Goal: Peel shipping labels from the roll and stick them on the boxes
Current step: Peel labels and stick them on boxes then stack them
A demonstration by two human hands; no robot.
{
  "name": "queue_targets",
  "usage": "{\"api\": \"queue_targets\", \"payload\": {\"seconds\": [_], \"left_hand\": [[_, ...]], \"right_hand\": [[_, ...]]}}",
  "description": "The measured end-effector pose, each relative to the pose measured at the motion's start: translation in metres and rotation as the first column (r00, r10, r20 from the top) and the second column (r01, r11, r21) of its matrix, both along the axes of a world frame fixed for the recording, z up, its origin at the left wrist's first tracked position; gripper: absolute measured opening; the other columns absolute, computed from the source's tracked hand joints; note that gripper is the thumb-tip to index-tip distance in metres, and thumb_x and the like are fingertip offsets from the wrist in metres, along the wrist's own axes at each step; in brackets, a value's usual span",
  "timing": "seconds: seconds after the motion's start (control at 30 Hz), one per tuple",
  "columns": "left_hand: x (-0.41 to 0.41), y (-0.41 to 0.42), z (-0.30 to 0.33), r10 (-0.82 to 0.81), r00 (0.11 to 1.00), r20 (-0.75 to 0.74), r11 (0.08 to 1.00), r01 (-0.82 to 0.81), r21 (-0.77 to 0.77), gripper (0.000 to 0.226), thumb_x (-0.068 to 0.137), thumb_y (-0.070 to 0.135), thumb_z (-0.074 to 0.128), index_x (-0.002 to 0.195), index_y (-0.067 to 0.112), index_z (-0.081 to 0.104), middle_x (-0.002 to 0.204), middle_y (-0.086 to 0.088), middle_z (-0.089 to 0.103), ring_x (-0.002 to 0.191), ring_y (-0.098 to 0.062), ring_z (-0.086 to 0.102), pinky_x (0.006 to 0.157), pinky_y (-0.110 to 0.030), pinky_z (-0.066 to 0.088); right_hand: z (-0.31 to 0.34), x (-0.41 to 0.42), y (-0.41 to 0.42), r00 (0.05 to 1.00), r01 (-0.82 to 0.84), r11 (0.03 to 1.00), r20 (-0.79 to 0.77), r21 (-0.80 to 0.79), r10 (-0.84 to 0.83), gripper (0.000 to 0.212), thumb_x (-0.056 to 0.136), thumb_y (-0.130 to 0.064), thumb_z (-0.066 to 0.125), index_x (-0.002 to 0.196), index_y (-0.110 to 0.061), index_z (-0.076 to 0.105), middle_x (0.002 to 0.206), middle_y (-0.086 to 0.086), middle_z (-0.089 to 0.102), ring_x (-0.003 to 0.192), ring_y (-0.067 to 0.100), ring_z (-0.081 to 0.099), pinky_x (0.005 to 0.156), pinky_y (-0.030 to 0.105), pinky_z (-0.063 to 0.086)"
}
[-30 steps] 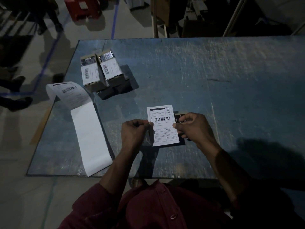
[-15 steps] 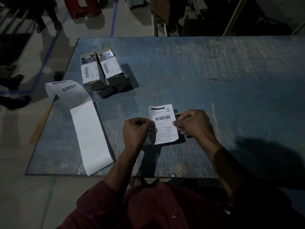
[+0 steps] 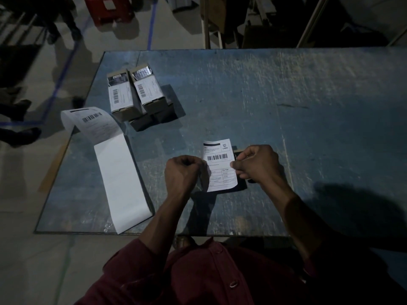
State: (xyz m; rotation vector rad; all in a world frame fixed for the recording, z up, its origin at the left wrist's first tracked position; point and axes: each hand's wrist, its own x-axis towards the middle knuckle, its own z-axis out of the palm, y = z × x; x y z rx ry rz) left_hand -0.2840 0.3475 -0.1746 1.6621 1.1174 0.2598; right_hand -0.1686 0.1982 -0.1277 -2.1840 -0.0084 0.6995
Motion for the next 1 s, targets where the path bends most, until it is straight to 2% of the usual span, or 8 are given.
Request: {"api": "queue_targets", "payload": {"seconds": [0.13,0.23,0.4,0.5,0.6,0.7,0.83,1.0], "left_hand": [[-0.002,-0.001,-0.001,0.009,0.999,0.036,0.999,-0.007,-0.051,0.017,0.081,0.007,0.074,0.072,0.018,0.082,0.066,0.001,0.076,0.044,-0.004,0.057,0.054,-0.023,0.042],[-0.002,-0.002,0.001,-0.001,0.999,0.045,0.999,0.003,-0.049,0.018,0.081,0.006,0.071,0.072,0.017,0.082,0.065,0.001,0.076,0.042,-0.003,0.054,0.054,-0.023,0.040],[-0.002,0.002,-0.003,-0.015,1.000,0.018,1.000,0.015,-0.013,0.017,0.079,0.011,0.074,0.065,0.019,0.080,0.066,0.001,0.076,0.058,-0.022,0.071,0.061,-0.042,0.061],[-0.003,0.002,-0.004,-0.031,0.999,0.006,0.999,0.031,-0.009,0.015,0.078,0.016,0.077,0.067,0.025,0.079,0.065,-0.001,0.075,0.066,-0.028,0.076,0.069,-0.053,0.064],[-0.002,0.002,-0.005,-0.033,0.999,-0.010,0.999,0.033,0.013,0.014,0.078,0.018,0.078,0.067,0.027,0.078,0.063,-0.003,0.074,0.063,-0.028,0.075,0.067,-0.052,0.064],[-0.001,0.005,-0.005,-0.046,0.998,-0.038,0.999,0.047,0.026,0.012,0.075,0.019,0.076,0.063,0.017,0.077,0.062,-0.008,0.073,0.063,-0.034,0.074,0.063,-0.053,0.063],[0.002,0.007,-0.007,-0.054,0.997,-0.063,0.998,0.056,0.019,0.013,0.073,0.016,0.072,0.063,0.009,0.077,0.061,-0.013,0.072,0.066,-0.041,0.073,0.061,-0.057,0.062],[0.003,0.008,-0.007,-0.063,0.996,-0.062,0.997,0.065,0.032,0.013,0.074,0.016,0.075,0.063,0.010,0.077,0.063,-0.012,0.073,0.067,-0.040,0.073,0.063,-0.055,0.063]], "right_hand": [[0.002,0.000,-0.001,1.000,-0.012,1.000,0.003,-0.012,0.013,0.022,0.078,-0.008,0.090,0.089,-0.004,0.071,0.081,0.009,0.077,0.054,0.009,0.070,0.037,0.013,0.042],[0.002,-0.001,0.000,1.000,-0.016,1.000,0.017,-0.021,0.016,0.022,0.078,-0.008,0.090,0.087,-0.005,0.071,0.080,0.008,0.077,0.055,0.010,0.071,0.038,0.013,0.042],[0.003,0.000,0.000,0.998,-0.029,0.998,0.048,-0.052,0.032,0.022,0.077,-0.010,0.091,0.083,-0.008,0.071,0.075,0.004,0.076,0.052,0.009,0.070,0.038,0.012,0.043],[-0.001,0.001,0.000,0.996,-0.043,0.997,0.072,-0.060,0.047,0.023,0.075,-0.011,0.092,0.078,-0.010,0.070,0.070,0.002,0.075,0.052,0.011,0.072,0.042,0.017,0.049],[-0.002,0.001,0.000,0.996,-0.043,0.997,0.071,-0.058,0.048,0.024,0.074,-0.010,0.093,0.077,-0.010,0.070,0.070,0.003,0.076,0.052,0.011,0.072,0.044,0.019,0.052],[-0.003,0.001,0.000,0.996,-0.045,0.997,0.076,-0.066,0.050,0.024,0.074,-0.011,0.093,0.080,-0.010,0.070,0.071,0.003,0.075,0.050,0.009,0.071,0.039,0.015,0.045],[-0.007,0.002,0.000,0.994,-0.058,0.996,0.087,-0.071,0.064,0.028,0.072,-0.010,0.095,0.081,-0.010,0.068,0.074,0.004,0.076,0.053,0.010,0.072,0.040,0.017,0.047],[-0.013,0.002,-0.001,0.989,-0.081,0.992,0.114,-0.094,0.092,0.029,0.071,-0.011,0.095,0.080,-0.013,0.067,0.074,0.001,0.075,0.053,0.008,0.072,0.044,0.017,0.051]]}}
